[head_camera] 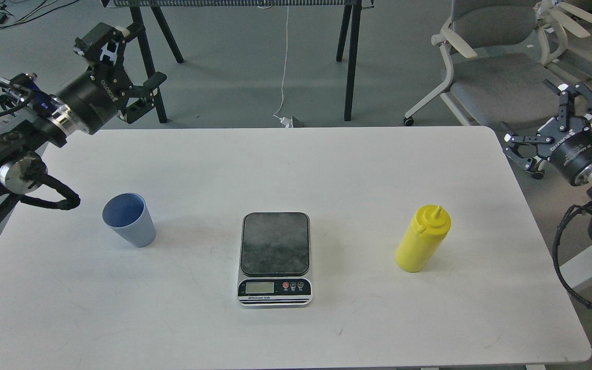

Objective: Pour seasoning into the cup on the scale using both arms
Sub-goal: 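Move the left gripper toward the blue cup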

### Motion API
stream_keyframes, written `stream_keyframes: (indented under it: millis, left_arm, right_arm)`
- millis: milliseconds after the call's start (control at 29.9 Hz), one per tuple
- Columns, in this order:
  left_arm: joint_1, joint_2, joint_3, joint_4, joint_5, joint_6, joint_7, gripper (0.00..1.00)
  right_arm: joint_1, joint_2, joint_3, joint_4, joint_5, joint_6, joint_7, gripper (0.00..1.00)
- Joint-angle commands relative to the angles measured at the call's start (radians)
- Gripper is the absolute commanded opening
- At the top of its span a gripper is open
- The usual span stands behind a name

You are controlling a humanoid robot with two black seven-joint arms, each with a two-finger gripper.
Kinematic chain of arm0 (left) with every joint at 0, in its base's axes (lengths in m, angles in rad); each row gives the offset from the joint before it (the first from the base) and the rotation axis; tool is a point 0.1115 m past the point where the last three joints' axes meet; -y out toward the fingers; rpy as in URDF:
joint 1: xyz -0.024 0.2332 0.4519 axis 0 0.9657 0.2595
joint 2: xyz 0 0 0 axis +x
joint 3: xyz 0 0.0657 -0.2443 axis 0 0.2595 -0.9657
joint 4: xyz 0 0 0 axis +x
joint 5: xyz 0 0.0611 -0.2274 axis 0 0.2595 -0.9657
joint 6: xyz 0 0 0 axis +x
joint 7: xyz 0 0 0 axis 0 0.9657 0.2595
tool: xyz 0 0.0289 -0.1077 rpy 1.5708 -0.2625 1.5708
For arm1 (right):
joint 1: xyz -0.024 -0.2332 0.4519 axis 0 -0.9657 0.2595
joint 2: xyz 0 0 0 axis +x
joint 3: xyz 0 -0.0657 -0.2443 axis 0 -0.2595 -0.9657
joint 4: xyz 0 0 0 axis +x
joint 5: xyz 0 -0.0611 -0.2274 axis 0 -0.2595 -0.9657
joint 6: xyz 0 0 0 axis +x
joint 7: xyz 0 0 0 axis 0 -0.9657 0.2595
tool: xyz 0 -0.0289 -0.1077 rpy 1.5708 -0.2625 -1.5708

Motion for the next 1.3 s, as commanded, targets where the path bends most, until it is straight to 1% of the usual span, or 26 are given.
stream_keyframes:
  millis: [0, 234, 401, 468, 635, 802, 903, 969, 1036, 1137, 1270]
  left_arm:
    - [0.012, 0.0, -0.01, -0.003, -0.005, 0.0, 0.0, 1.0]
    - [0.015, -0.006, -0.017, -0.002, -0.008, 0.0, 0.0, 1.0]
    - [0.018, -0.017, -0.088, 0.003, -0.067, 0.0, 0.0, 1.0]
    - [0.018, -0.015, -0.092, 0.004, -0.081, 0.0, 0.0, 1.0]
    - [0.001, -0.008, -0.092, 0.065, -0.055, 0.0, 0.0, 1.0]
    - [-0.051, 0.011, -0.08, 0.069, -0.002, 0.0, 0.0, 1.0]
    - [-0.092, 0.102, -0.077, 0.078, 0.229, 0.0, 0.0, 1.0]
    - [-0.114, 0.167, -0.08, 0.07, 0.485, 0.0, 0.0, 1.0]
    - [-0.138, 0.202, -0.08, 0.058, 0.726, 0.0, 0.0, 1.0]
    - [-0.166, 0.219, -0.079, 0.001, 1.073, 0.0, 0.0, 1.0]
    - [-0.19, 0.256, -0.077, -0.114, 1.467, 0.0, 0.0, 1.0]
  right_arm:
    - [0.0, 0.009, -0.001, 0.0, 0.0, 0.0, 0.0, 0.98]
    - [0.0, 0.011, -0.003, 0.002, 0.0, 0.0, 0.0, 0.98]
    - [0.0, 0.011, -0.005, 0.002, 0.0, 0.0, 0.0, 0.98]
    - [0.0, 0.011, -0.005, 0.002, 0.0, 0.0, 0.0, 0.98]
    - [-0.007, 0.017, -0.001, 0.0, 0.0, 0.0, 0.0, 0.98]
    - [-0.01, 0.032, -0.006, 0.002, 0.0, 0.0, 0.0, 0.98]
    - [-0.023, 0.039, -0.005, 0.002, 0.0, 0.0, 0.0, 0.98]
    - [-0.031, 0.039, -0.005, 0.002, 0.0, 0.0, 0.0, 0.98]
    - [-0.036, 0.04, -0.005, 0.002, 0.0, 0.0, 0.0, 0.98]
    - [-0.039, 0.045, -0.005, 0.002, 0.0, 0.0, 0.0, 0.98]
    - [-0.039, 0.046, -0.006, 0.002, 0.0, 0.0, 0.0, 0.98]
